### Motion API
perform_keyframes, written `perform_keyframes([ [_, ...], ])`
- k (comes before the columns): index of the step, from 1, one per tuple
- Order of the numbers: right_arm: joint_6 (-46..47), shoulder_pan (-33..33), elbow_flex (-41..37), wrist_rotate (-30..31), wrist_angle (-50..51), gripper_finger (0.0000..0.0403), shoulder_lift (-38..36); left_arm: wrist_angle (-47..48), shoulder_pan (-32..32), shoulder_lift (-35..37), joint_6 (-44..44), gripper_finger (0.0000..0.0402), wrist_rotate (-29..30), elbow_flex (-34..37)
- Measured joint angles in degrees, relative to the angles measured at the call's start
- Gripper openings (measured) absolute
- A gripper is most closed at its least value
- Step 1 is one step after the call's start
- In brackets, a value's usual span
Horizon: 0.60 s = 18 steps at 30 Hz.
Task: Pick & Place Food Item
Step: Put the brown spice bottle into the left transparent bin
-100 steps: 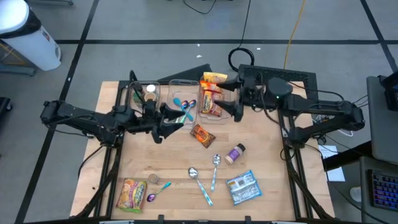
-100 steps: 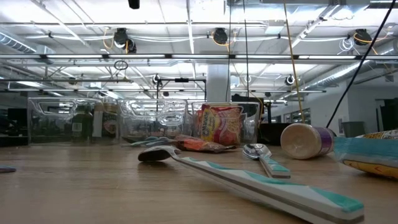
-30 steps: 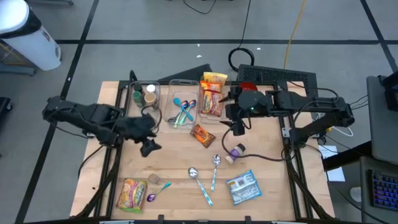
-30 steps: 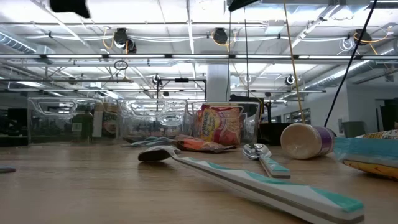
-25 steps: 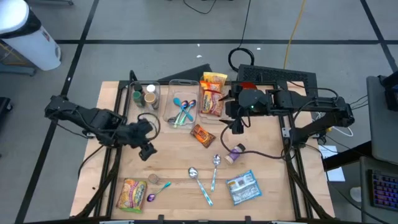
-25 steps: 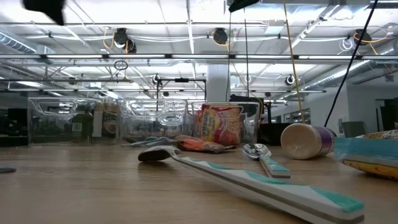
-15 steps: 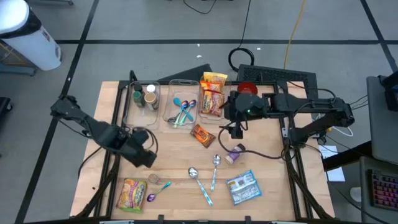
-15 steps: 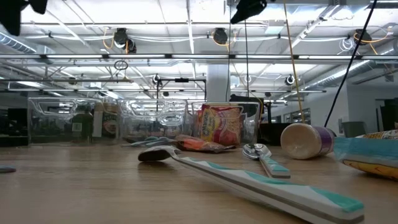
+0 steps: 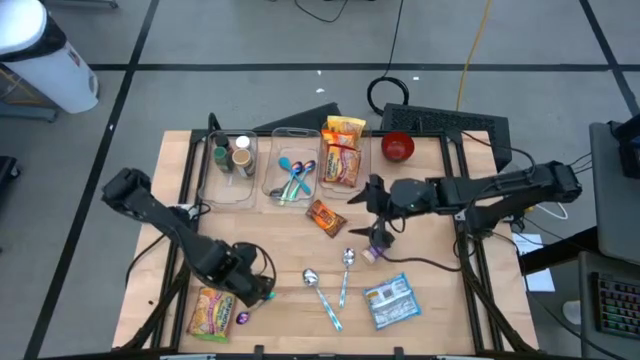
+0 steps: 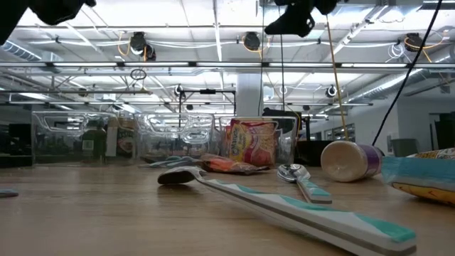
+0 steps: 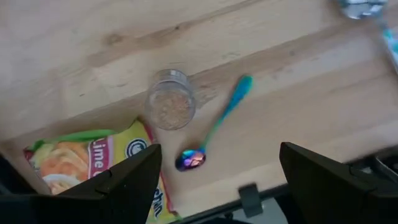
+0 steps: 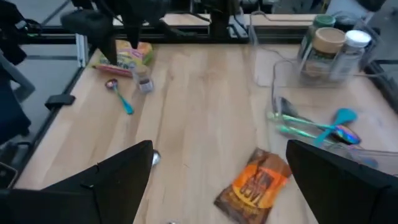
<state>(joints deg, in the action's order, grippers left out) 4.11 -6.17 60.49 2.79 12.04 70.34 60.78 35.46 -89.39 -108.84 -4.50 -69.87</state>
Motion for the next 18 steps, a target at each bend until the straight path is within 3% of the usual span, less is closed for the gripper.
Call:
perform_keyframes([
  [18, 7.7, -0.32, -10.24, 0.35, -0.72, 0.0364, -9.16, 3.67, 0.33, -8.91, -1.81, 0.0335, -0.62, 0.0],
])
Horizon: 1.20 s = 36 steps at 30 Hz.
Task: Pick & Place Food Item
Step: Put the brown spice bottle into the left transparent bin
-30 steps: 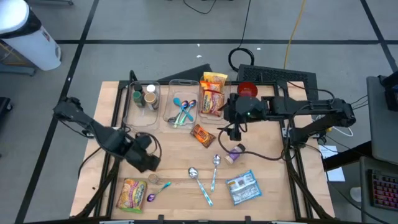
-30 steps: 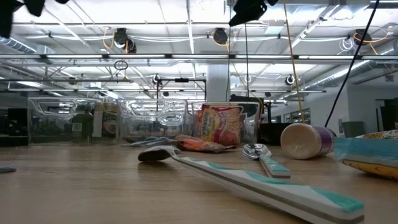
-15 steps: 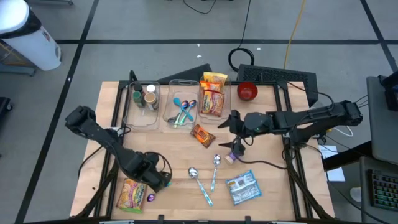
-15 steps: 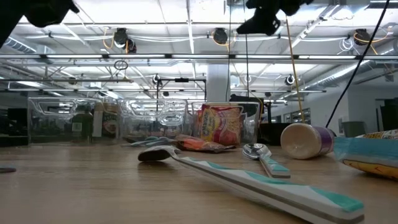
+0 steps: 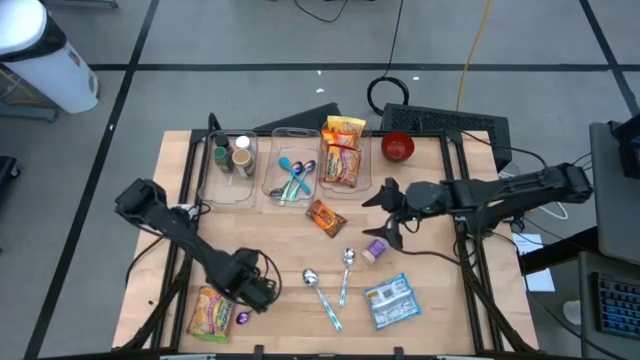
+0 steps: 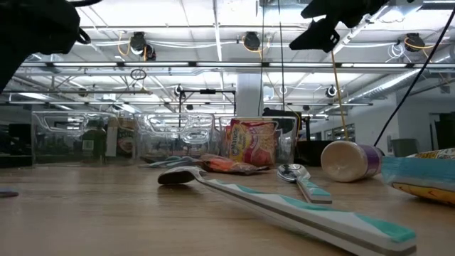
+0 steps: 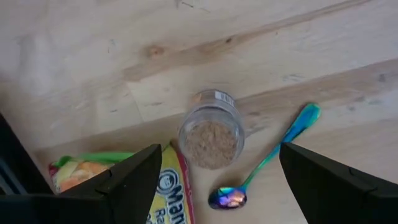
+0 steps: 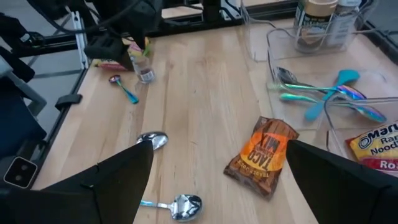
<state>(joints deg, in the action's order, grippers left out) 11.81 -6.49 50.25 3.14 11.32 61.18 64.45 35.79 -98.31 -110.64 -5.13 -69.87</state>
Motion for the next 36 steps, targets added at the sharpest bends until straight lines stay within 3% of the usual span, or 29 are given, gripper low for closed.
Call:
perform_keyframes([
  [11, 1.25, 0.01, -1.52, 0.02, -0.38, 0.0364, -2.36, -0.47, -0.09, -1.9, 0.65, 0.0335, -1.14, 1.22],
  [18, 2.88, 0.01, -1.56, -0.17, -0.47, 0.0364, -2.71, -5.24, -0.04, -1.92, -0.24, 0.0335, -5.48, 4.68],
  [30, 3.58, -2.35, -1.56, -0.02, -0.84, 0.0364, -2.72, -5.23, -0.18, -1.92, -2.07, 0.0335, -0.88, 4.81],
  [36, 4.25, -2.37, -1.56, 0.15, -0.82, 0.0364, -2.72, -9.59, -1.11, -1.87, -0.23, 0.0335, -3.47, 7.52],
])
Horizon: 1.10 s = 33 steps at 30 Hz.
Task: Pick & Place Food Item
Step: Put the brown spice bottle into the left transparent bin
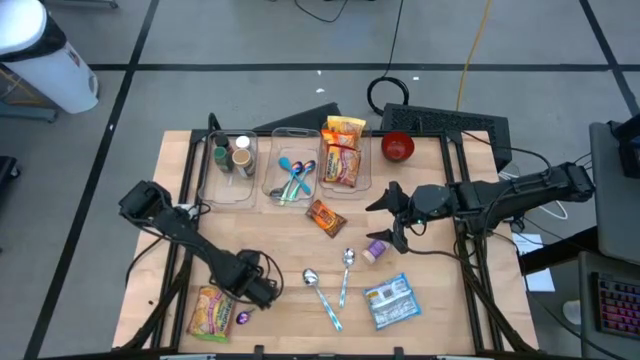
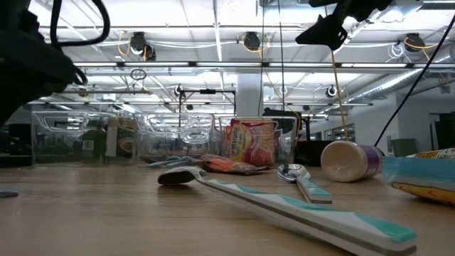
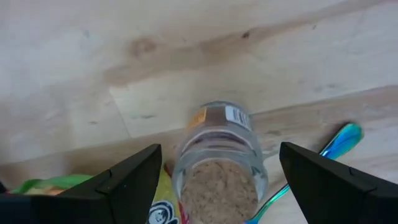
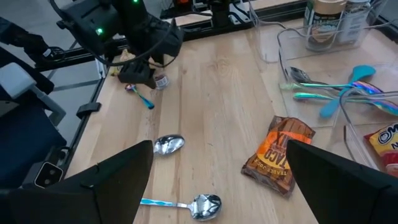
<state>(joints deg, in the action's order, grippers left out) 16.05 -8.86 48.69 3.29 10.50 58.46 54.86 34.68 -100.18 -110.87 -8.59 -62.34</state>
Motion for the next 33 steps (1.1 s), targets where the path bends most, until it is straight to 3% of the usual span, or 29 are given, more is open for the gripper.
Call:
perform_keyframes([
  [12, 0.44, 0.02, 0.0, 0.09, -0.01, 0.0364, 0.0, -3.04, -0.26, 0.0, 0.59, 0.0325, -1.48, 1.92],
  [21, 0.44, 0.01, 0.0, -0.08, 0.0, 0.0364, 0.0, -2.89, -0.3, 0.02, -2.29, 0.0195, -1.51, 1.92],
  [27, -0.65, 0.02, 0.0, -0.06, 0.0, 0.0364, 0.0, -1.58, -1.18, 0.64, -0.91, 0.0193, -2.94, 1.92],
  [33, -1.82, 0.03, 0.0, 3.02, -0.04, 0.0364, 0.0, 3.42, -3.66, 5.07, 5.79, 0.0193, -2.91, 1.92],
])
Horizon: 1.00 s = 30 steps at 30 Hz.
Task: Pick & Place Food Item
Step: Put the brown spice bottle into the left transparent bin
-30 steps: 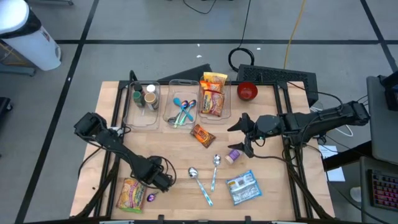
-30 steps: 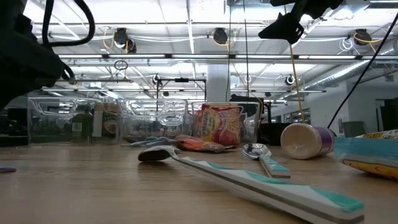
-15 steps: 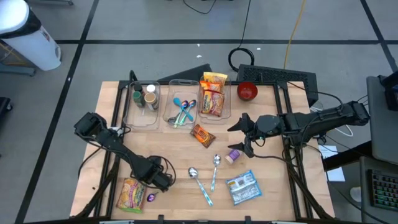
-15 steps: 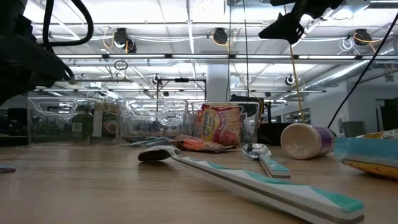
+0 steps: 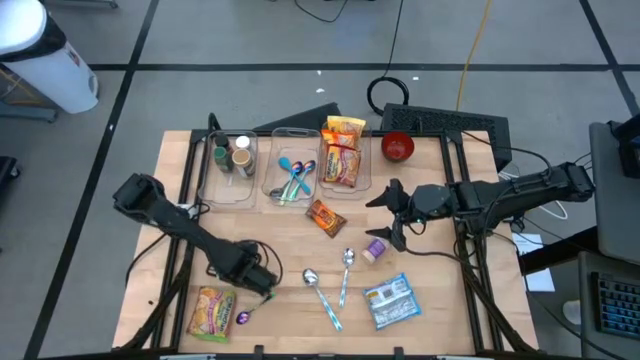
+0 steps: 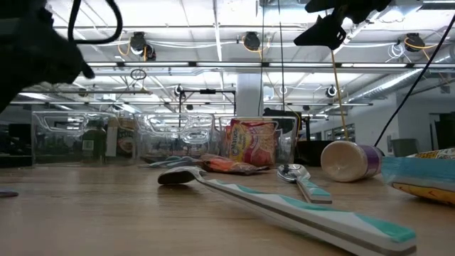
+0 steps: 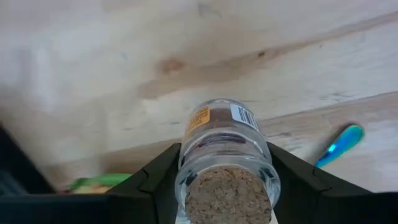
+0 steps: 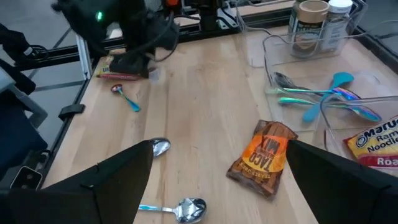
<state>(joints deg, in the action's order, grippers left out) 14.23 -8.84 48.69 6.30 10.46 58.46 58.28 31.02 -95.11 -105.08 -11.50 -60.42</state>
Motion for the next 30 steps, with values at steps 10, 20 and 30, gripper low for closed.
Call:
perform_keyframes([
  [10, 0.03, 0.13, 0.0, -0.1, -1.21, 0.0364, 0.04, 12.23, -2.61, 18.57, 1.0, 0.0193, 9.57, 0.0],
  [20, 0.05, 0.26, 0.0, -0.11, -4.7, 0.0364, 0.04, 21.89, -6.83, 33.14, 5.57, 0.0193, 16.05, -0.04],
  [30, 0.1, 0.26, 0.02, 1.47, -5.88, 0.0364, 0.04, 26.62, -19.37, 34.94, 17.72, 0.0193, 16.59, -0.04],
])
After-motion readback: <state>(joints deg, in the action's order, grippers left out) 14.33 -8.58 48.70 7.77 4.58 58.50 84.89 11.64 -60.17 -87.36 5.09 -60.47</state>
